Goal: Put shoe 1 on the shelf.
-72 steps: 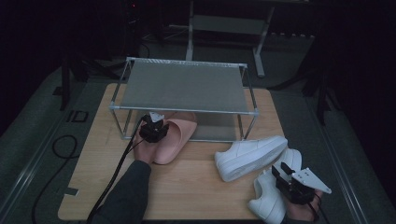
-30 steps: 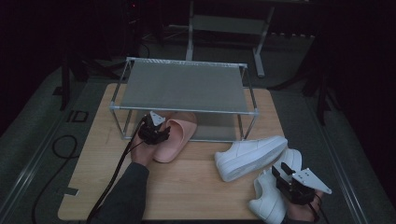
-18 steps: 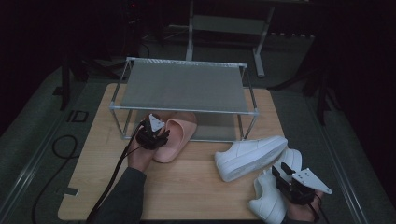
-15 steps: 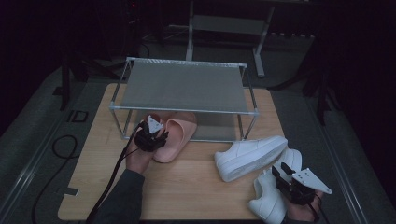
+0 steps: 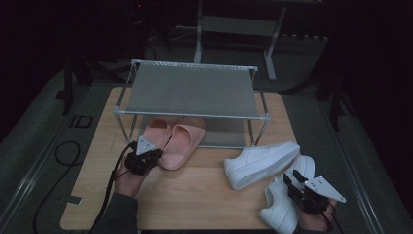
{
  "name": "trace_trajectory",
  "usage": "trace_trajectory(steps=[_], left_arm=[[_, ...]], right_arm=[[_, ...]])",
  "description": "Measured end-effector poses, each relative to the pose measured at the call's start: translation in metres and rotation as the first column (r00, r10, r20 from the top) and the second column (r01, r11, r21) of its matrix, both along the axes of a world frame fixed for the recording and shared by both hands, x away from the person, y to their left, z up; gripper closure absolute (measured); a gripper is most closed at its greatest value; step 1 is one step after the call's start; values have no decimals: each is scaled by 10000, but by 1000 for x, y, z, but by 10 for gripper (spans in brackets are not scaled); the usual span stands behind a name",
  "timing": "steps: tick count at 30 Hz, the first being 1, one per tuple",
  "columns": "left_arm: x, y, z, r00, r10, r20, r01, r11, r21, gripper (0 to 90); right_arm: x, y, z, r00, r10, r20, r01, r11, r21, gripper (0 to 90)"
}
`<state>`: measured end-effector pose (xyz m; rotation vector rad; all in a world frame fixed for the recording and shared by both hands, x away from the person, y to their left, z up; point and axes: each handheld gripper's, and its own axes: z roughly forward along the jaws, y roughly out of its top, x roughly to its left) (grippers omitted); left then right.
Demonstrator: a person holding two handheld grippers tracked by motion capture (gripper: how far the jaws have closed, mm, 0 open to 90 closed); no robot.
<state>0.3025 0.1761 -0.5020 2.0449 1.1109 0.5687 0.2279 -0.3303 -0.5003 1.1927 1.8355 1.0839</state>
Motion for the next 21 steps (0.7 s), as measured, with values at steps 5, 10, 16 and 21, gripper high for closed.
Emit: trace_trajectory(steps=[5,10,16,21], left_arm=[[-15,5,-3,9997,-79,-250,79,10000,-10,881],[-24,7,-12,9977,-167,-652,178,9997,158,893],[-27,5,-20,9940,-249,-1066,286,9990,331,893],[-24,-1,-23,9916,-367,-1239,425,9981,441,892]], right_arm=[[0,0,0,10000,-7,-9,7,10000,-6,583],[0,0,0,10000,2,-3,-2,10000,2,583],[0,0,0,10000,-5,-17,5,10000,-10,583],[0,0,0,10000,-3,-12,3,10000,-7,583]])
